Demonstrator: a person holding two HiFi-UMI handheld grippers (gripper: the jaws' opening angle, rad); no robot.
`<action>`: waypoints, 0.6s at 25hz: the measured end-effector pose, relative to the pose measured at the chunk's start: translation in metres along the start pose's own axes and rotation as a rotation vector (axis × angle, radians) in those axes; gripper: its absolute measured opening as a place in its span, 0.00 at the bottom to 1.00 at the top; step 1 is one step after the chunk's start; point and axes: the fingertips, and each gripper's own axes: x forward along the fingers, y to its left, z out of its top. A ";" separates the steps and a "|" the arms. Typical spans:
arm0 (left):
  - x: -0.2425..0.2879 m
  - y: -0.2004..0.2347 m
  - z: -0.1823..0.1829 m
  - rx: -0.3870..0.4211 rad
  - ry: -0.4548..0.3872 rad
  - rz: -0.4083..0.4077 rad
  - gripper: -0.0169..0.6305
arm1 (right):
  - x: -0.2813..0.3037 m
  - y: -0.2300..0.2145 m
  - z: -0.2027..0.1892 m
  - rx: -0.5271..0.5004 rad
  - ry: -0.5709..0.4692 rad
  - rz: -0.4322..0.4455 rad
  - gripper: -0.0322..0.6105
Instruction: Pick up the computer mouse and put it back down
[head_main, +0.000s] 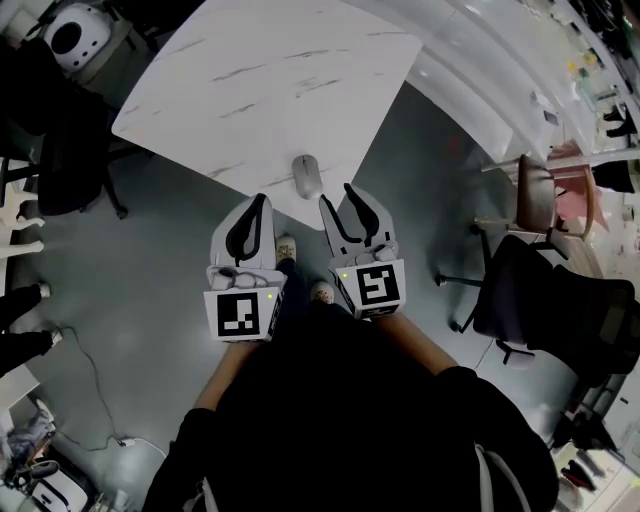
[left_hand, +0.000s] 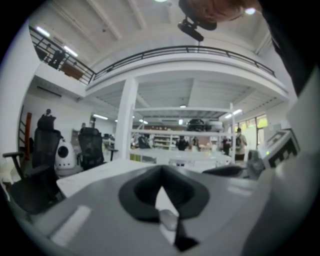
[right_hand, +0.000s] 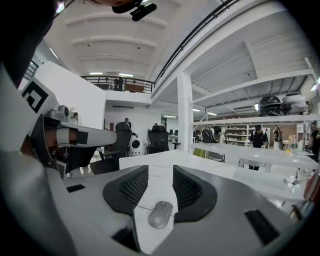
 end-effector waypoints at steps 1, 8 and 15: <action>0.008 0.004 0.000 -0.002 -0.001 -0.012 0.04 | 0.007 -0.001 -0.001 0.002 0.005 -0.004 0.26; 0.053 0.024 -0.012 -0.059 0.020 -0.104 0.04 | 0.045 0.000 -0.029 0.026 0.108 -0.062 0.26; 0.065 0.032 -0.045 -0.079 0.105 -0.157 0.04 | 0.063 0.005 -0.052 0.051 0.165 -0.076 0.26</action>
